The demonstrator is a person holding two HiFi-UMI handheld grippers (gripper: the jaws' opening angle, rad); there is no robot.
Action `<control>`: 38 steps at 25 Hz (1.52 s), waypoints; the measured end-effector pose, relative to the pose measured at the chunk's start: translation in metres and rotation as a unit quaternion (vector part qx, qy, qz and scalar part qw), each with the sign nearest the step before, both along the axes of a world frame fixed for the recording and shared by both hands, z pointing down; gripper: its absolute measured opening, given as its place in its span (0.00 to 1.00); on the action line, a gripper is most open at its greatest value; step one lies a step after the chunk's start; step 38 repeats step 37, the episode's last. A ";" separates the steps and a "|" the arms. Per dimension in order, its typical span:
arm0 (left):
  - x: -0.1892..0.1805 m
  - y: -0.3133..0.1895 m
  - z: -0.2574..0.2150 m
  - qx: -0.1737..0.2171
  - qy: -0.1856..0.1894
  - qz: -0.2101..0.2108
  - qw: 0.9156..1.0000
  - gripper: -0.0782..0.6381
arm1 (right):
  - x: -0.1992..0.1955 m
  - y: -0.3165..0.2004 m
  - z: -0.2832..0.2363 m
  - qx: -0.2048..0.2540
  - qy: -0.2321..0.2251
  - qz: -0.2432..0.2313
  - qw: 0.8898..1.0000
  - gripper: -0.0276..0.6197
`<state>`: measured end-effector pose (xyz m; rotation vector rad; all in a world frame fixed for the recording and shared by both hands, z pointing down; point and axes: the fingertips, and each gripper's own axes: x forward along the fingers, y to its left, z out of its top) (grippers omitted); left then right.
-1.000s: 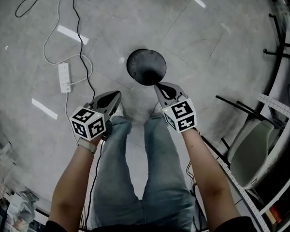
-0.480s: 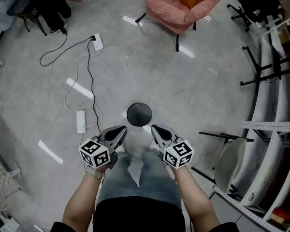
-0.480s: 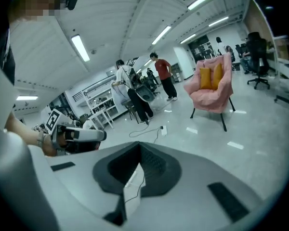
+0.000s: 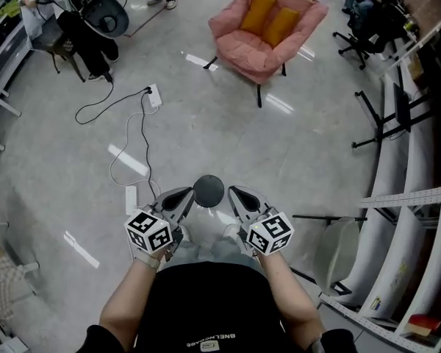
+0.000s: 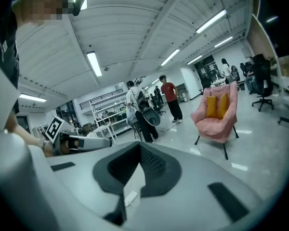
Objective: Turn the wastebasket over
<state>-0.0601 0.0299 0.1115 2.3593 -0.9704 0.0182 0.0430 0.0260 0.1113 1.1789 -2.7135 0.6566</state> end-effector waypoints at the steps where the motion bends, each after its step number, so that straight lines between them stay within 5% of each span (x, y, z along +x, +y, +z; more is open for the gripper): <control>1: 0.005 0.001 -0.011 0.012 -0.004 0.003 1.000 0.13 | 0.002 0.000 -0.012 0.007 -0.005 0.001 1.000 0.06; 7: 0.024 0.001 -0.051 0.070 -0.022 0.031 0.997 0.13 | 0.005 -0.001 -0.063 0.051 -0.017 -0.013 0.998 0.06; 17: 0.033 0.003 -0.085 0.095 0.015 0.075 0.993 0.13 | 0.003 -0.001 -0.072 0.077 0.008 -0.026 0.997 0.06; 27: 0.009 -0.004 -0.089 0.113 -0.006 0.028 0.993 0.13 | -0.003 -0.002 -0.072 0.078 0.012 -0.013 0.997 0.06; 38: 0.007 0.010 -0.088 0.099 0.005 0.039 0.994 0.13 | -0.006 0.006 -0.070 0.074 0.018 -0.009 0.997 0.06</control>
